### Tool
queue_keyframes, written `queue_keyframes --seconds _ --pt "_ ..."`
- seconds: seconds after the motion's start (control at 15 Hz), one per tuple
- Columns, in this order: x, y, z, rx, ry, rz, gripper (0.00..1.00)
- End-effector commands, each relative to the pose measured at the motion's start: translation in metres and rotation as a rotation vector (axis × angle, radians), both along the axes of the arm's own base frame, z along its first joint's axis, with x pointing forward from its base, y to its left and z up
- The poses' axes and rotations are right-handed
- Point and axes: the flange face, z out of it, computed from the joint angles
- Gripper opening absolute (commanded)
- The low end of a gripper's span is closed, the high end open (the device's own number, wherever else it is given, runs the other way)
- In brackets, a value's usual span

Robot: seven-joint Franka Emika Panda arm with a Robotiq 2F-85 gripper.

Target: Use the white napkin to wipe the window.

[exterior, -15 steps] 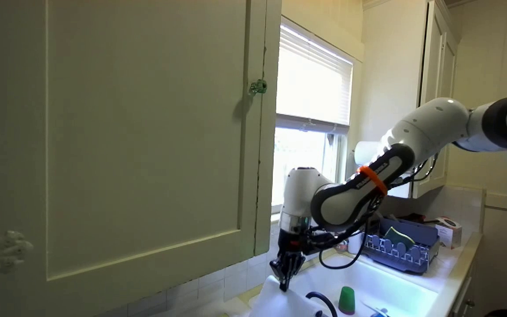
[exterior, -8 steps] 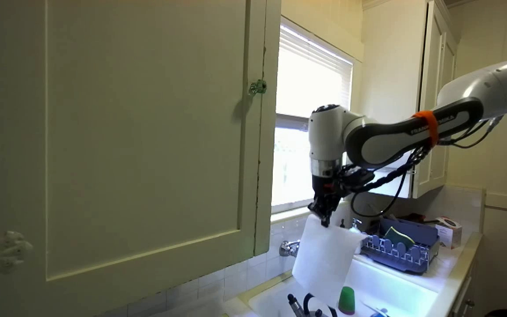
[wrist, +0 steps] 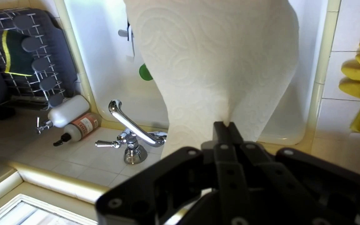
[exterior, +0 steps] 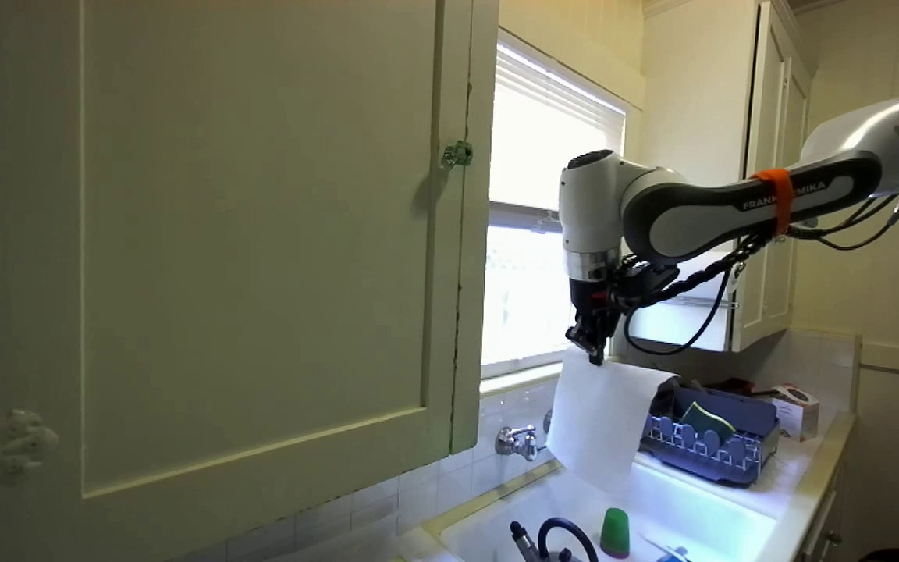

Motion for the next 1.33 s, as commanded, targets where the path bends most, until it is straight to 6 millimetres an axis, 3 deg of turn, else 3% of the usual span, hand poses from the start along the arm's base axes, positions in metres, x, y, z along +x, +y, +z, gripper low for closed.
queue_keyframes --seconds 0.0,0.4,0.87,1.07,1.13,1.27 --pt "0.02 -0.012 -0.003 -0.131 -0.119 -0.005 0.0" --pt "0.096 -0.038 -0.003 -0.274 -0.404 0.059 0.0" --pt "0.167 -0.013 0.022 0.041 -0.58 0.166 0.0" --pt "0.195 -0.008 0.026 0.138 -0.557 0.199 0.0" --pt "0.172 -0.013 0.028 0.08 -0.579 0.19 0.01" --pt "0.186 -0.011 0.026 0.108 -0.568 0.188 0.01"
